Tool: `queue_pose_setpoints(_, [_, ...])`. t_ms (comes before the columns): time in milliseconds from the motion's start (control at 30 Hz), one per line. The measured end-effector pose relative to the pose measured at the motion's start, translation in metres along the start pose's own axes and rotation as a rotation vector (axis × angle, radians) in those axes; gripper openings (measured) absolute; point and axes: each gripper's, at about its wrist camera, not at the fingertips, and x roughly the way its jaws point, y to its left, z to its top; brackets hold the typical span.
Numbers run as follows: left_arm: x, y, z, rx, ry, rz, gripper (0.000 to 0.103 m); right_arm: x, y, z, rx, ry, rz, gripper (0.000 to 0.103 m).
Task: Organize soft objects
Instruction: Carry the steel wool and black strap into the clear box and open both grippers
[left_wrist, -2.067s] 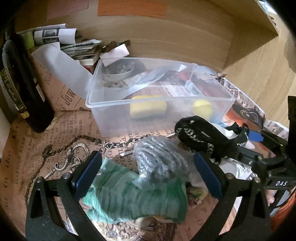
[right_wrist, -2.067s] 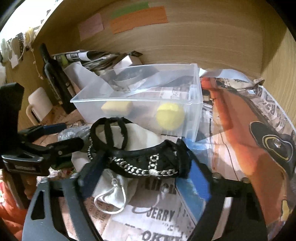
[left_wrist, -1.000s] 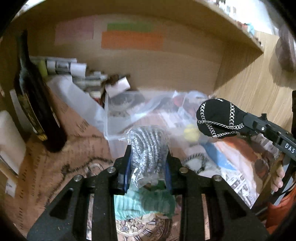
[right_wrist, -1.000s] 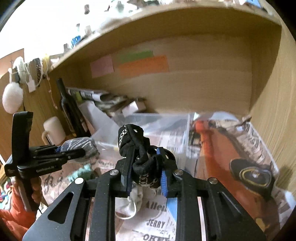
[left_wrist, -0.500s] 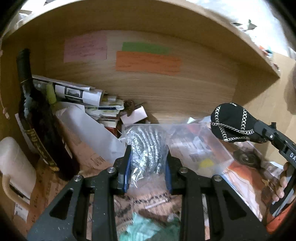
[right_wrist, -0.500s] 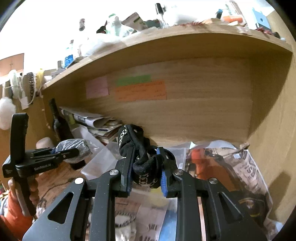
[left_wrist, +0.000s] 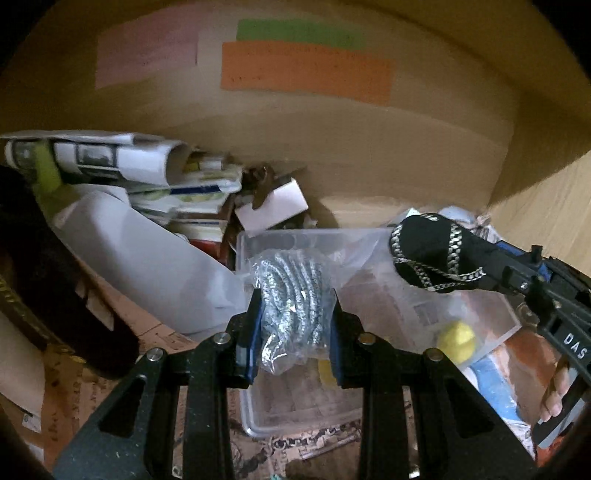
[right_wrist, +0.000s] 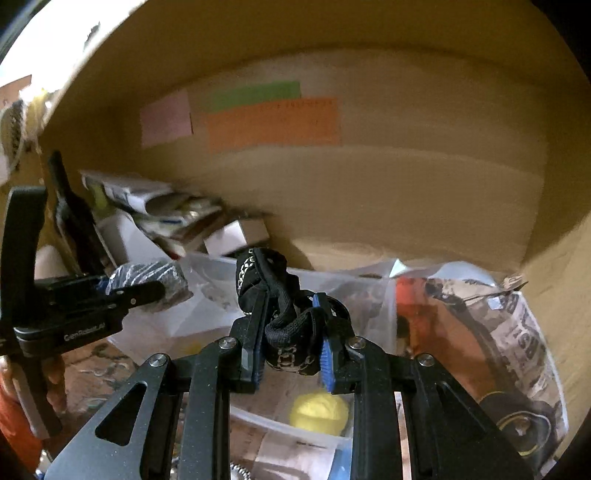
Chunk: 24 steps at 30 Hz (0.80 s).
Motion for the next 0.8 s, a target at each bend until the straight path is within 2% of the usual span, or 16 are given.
queue_pose_setpoints(100, [0.011,-0.005,0.000,0.026,0.011,0.022,0.030,0.016,0.001,-0.003,-0.005,0.042,-0.010,0.022])
queue_pose_setpoints(233, [0.022,-0.011,-0.003,0.046,0.038,0.002,0.030,0.034,0.005,-0.011,-0.022,0.105,-0.012,0.022])
queue_pose_setpoints(433, [0.034,-0.015,-0.007,0.062,0.090,0.001,0.032,0.038,0.007,-0.016,-0.049,0.163,0.005,0.028])
queue_pose_setpoints(500, [0.034,-0.014,-0.009,0.057,0.103,-0.009,0.036,0.035,0.007,-0.017,-0.055,0.173,0.014,0.037])
queue_pose_setpoints(567, [0.030,-0.014,-0.010,0.054,0.100,-0.021,0.040,0.031,0.007,-0.020,-0.065,0.180,0.015,0.042])
queue_pose_setpoints(600, [0.029,-0.014,-0.011,0.055,0.095,-0.022,0.046,0.030,0.009,-0.020,-0.068,0.182,0.016,0.044])
queue_pose_setpoints(633, [0.025,-0.015,-0.011,0.056,0.085,-0.021,0.054,0.027,0.008,-0.021,-0.071,0.184,0.022,0.046])
queue_pose_setpoints(700, [0.017,-0.015,-0.011,0.057,0.062,-0.026,0.061,0.022,0.010,-0.021,-0.076,0.177,0.028,0.051])
queue_pose_setpoints(800, [0.002,-0.014,-0.012,0.062,0.035,-0.031,0.066,0.010,0.012,-0.020,-0.084,0.150,0.037,0.054])
